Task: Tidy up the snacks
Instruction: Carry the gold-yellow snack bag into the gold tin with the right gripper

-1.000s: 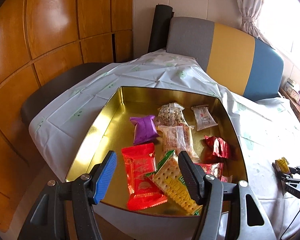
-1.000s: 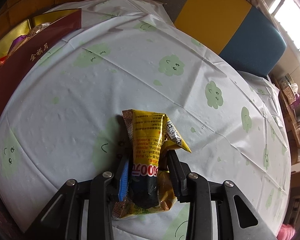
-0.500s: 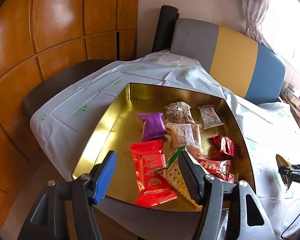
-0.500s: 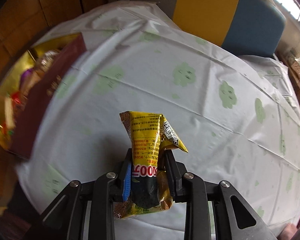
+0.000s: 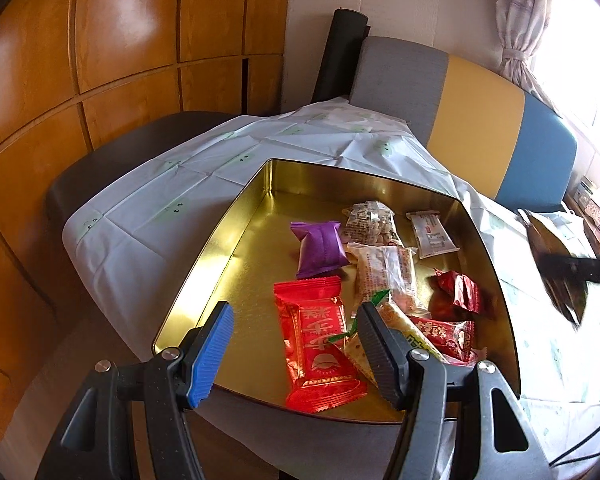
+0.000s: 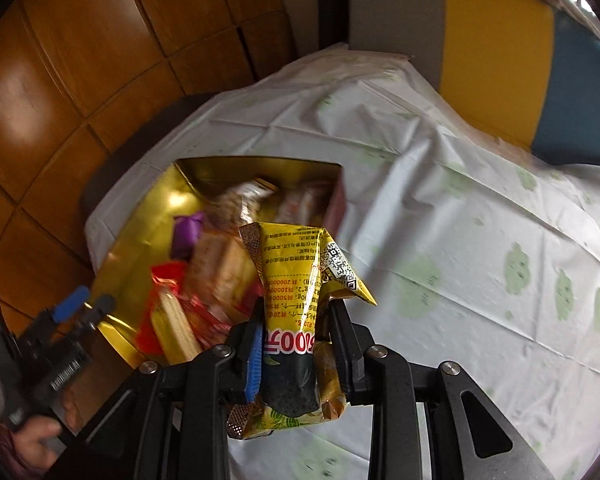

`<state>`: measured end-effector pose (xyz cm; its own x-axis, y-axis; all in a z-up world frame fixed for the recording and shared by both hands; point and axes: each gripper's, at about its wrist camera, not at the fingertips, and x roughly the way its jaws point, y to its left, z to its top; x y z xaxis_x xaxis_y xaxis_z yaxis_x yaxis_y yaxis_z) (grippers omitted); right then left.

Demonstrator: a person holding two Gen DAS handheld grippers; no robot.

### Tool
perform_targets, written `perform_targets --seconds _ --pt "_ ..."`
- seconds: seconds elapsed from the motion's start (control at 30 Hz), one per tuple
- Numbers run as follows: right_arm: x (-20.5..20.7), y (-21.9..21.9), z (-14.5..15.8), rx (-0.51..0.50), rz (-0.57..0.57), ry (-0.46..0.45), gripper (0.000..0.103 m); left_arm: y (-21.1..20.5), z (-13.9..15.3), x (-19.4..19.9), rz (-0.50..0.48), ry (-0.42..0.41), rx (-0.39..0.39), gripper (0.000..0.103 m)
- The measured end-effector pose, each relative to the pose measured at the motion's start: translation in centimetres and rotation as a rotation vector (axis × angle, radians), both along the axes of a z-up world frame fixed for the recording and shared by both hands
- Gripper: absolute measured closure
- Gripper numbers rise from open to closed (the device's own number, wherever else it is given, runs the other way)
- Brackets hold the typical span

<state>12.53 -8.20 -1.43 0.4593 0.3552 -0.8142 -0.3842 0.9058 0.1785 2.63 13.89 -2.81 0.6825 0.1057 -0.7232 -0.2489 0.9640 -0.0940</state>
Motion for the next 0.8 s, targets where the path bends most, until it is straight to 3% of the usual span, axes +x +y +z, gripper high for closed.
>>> perform_targets --seconds 0.13,0.43,0.6,0.8 --pt "2.4 2.9 -0.5 0.032 -0.022 0.021 0.073 0.4 0.1 -0.1 0.013 -0.013 0.003 0.038" --pt "5.7 7.8 -6.1 -0.076 -0.003 0.115 0.067 1.5 -0.7 0.0 0.035 0.008 -0.009 0.038" --pt "4.5 7.8 -5.4 -0.078 0.043 0.077 0.051 1.8 -1.0 0.3 0.045 0.016 -0.018 0.038" --pt "2.5 7.4 -4.8 -0.073 0.070 0.026 0.053 1.3 -1.0 0.3 0.032 0.015 -0.014 0.038"
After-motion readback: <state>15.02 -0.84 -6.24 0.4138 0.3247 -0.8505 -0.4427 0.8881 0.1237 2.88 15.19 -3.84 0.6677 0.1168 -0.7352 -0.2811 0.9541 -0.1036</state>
